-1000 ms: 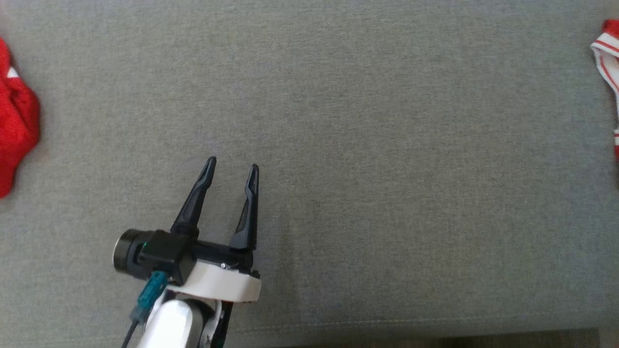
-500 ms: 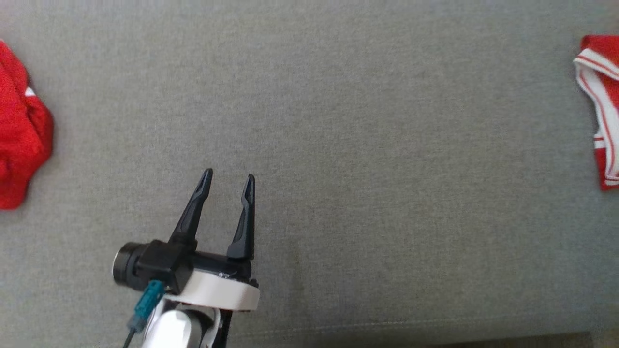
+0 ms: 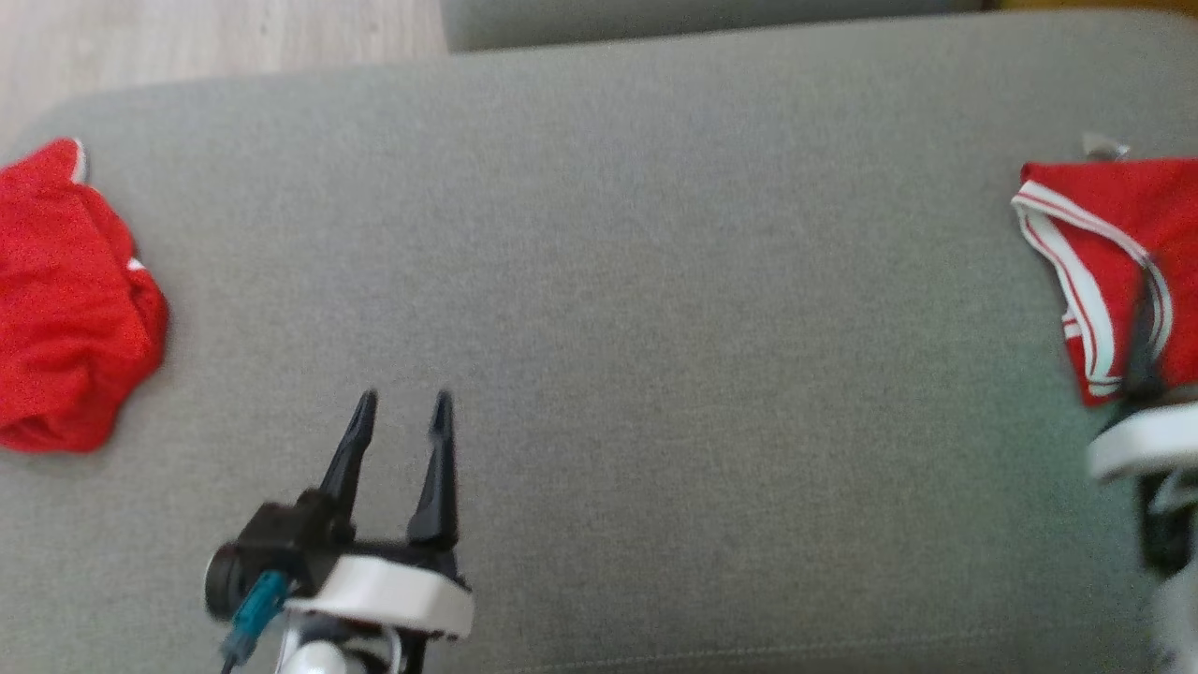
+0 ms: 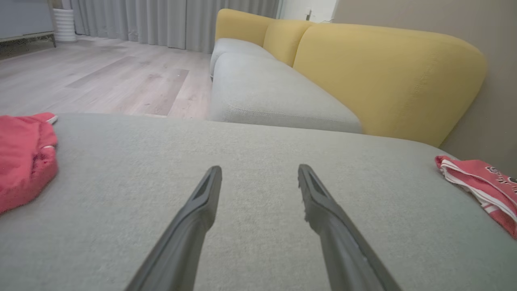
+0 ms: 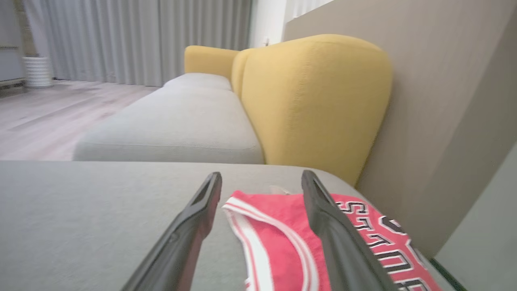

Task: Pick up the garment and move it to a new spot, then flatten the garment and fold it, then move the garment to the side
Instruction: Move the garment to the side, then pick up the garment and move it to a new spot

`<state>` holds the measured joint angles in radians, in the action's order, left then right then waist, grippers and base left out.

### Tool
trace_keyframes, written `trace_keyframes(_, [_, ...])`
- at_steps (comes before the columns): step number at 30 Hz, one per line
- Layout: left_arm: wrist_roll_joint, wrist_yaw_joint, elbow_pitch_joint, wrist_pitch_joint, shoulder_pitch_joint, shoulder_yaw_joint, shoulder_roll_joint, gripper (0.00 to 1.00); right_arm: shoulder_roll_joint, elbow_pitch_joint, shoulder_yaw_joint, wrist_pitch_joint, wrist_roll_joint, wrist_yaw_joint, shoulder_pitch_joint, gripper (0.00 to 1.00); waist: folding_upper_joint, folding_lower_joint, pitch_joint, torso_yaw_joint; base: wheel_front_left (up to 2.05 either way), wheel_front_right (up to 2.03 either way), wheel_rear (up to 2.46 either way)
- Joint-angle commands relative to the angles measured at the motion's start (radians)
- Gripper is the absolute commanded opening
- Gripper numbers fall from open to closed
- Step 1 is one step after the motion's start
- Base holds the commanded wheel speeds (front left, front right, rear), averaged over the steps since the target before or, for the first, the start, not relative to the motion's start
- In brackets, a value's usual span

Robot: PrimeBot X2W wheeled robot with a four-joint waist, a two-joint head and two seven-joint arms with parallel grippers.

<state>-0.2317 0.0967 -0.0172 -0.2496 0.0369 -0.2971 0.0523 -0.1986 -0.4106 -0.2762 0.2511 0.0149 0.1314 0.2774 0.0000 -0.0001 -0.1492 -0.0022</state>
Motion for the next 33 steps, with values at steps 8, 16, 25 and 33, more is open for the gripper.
trace_keyframes(8, [-0.001, -0.024, -0.037, -0.012, 0.050, 0.080, -0.002, 1.00, 0.114, 0.169, 0.123, 0.011, 0.000, -0.001, -0.253, 1.00, 0.0000, 0.0001, 0.121, 0.045, 0.00, 0.00, 0.00])
trace_keyframes(16, [0.022, -0.043, -0.080, -0.012, 0.095, 0.108, -0.002, 1.00, 0.147, 0.167, 0.176, 0.011, -0.012, -0.001, -0.387, 1.00, 0.0000, 0.0001, 0.174, 0.057, 0.00, 0.00, 0.00])
trace_keyframes(25, [0.039, -0.051, -0.092, -0.012, 0.115, 0.131, -0.002, 1.00, 0.148, 0.162, 0.228, 0.011, -0.068, -0.001, -0.374, 1.00, 0.0000, 0.0001, 0.176, 0.050, 0.00, 0.00, 0.00])
trace_keyframes(33, [0.039, -0.055, -0.095, -0.012, 0.114, 0.129, -0.002, 1.00, 0.148, 0.161, 0.230, 0.011, -0.077, -0.001, -0.365, 1.00, 0.0000, 0.0001, 0.174, 0.064, 0.00, 0.00, 0.00])
